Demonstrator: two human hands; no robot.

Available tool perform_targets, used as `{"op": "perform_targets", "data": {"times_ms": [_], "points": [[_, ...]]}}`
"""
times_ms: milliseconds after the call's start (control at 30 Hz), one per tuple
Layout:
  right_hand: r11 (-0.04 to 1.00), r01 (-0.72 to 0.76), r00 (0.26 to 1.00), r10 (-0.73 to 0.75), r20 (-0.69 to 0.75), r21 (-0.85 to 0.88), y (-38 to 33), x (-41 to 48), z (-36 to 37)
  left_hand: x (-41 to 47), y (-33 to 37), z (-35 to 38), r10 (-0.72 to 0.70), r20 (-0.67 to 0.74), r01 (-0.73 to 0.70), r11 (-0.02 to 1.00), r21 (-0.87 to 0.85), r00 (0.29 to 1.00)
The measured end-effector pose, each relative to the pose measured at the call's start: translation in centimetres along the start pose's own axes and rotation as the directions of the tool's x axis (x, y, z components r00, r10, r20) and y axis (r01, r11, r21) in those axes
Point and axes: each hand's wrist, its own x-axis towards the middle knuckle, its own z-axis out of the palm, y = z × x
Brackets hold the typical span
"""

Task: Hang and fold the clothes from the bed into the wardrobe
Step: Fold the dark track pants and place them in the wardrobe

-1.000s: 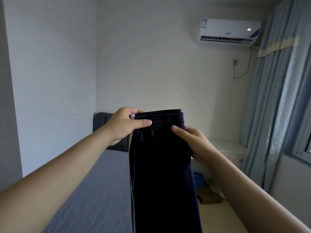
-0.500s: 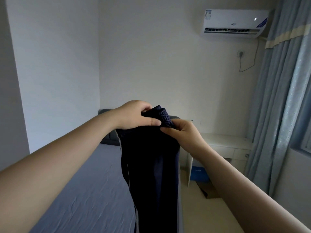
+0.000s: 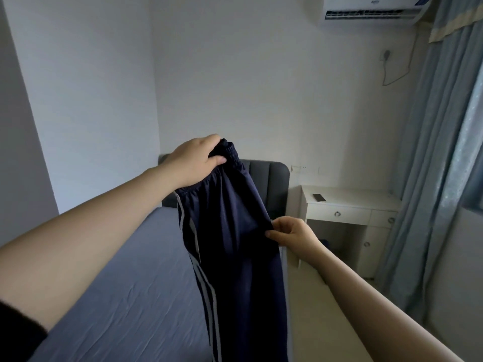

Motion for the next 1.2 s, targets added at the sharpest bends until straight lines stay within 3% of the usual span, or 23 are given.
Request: {"op": "perform_targets", "data": {"times_ms": [133,300,400,567,700,900,1067,1200], "points": [[0.999,-0.036,0.999,0.036,0.019,-0.022,2.4,-1.0,1.3,0.4,0.5,1.4,0.035,0.042,-0.032,0.997,-0.07,0.999],[0.955,-0.215,0.976,0.203,0.078,0.203,3.8,-2.5,2.2,2.1,2.3,1.3,0.122,0.084,-0.107,0.981,-0.16,0.989],[0.863,-0.388,0.922,0.359,0.148,0.324,4.5,-3.1,3.3,2.4,3.1,1.1,0.179,0.095,-0.162,0.973,-0.166,0.979],[0.785,-0.564,0.813,0.472,0.342,0.257,6.2,-3.3,4.0,2.2,3.8,1.2,0.21,0.085,-0.193,0.965,-0.179,0.974],[0.707,-0.629,0.755,0.456,0.471,0.325,6.0,-2.6,4.9,2.0,3.3,1.8,0.175,0.072,-0.165,0.979,-0.123,0.982],[0.51,-0.71,0.693,0.387,0.608,0.485,5.9,-2.9,7.4,1.5,2.0,2.0,0.108,-0.021,-0.109,0.991,-0.078,0.994],[0.453,-0.611,0.791,0.308,0.529,0.649,5.5,-2.5,8.0,1.0,0.4,2.0,0.088,-0.06,-0.091,0.994,-0.055,0.994],[0.423,-0.509,0.851,0.381,0.363,0.75,5.4,-1.9,7.1,0.5,-1.3,1.9,0.038,-0.067,-0.042,0.998,-0.056,0.997]]}}
